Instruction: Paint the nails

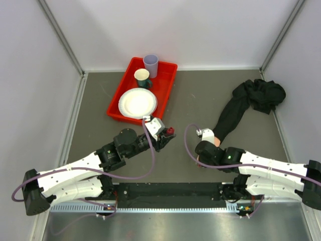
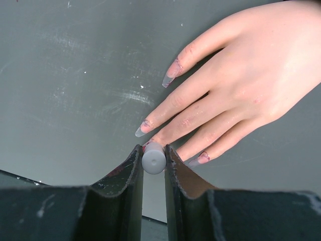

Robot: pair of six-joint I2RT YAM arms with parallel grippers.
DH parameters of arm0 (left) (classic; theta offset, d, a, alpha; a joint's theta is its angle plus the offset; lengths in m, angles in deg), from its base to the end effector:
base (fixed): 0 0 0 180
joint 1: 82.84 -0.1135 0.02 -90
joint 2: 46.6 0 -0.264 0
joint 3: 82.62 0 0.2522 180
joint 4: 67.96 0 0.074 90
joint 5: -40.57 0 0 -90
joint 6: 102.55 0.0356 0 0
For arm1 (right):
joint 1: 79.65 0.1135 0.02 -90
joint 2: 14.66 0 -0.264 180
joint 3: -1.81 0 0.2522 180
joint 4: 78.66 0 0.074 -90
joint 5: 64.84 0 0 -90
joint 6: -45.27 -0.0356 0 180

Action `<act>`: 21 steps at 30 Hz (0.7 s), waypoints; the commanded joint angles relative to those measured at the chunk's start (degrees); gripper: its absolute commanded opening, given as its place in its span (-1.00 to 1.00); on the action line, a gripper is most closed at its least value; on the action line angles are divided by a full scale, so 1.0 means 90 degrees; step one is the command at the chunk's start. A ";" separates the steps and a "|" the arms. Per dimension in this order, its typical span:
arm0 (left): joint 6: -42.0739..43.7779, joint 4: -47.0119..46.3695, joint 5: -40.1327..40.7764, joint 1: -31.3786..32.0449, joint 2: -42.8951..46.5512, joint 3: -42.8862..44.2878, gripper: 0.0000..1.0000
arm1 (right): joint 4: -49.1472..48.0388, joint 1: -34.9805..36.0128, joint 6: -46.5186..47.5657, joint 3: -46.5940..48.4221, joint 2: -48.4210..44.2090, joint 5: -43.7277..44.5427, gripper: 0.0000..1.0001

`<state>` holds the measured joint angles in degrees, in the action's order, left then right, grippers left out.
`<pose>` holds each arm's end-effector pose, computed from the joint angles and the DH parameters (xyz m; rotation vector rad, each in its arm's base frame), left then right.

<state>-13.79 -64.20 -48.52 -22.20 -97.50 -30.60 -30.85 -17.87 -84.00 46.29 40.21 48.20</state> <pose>0.1060 -0.1872 0.3183 0.8212 1.4654 -0.8133 0.0938 0.1453 0.1932 -0.3426 2.4586 0.2238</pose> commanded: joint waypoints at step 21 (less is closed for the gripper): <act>0.0098 -0.0227 -0.0071 0.0029 0.0098 0.0270 -1.00 | -0.0179 0.0069 0.0056 0.0005 -0.0306 0.0154 -1.00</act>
<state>-13.79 -64.04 -48.52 -22.20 -97.50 -30.60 -30.87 -17.87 -83.84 46.29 38.73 48.47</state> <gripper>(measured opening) 0.305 0.180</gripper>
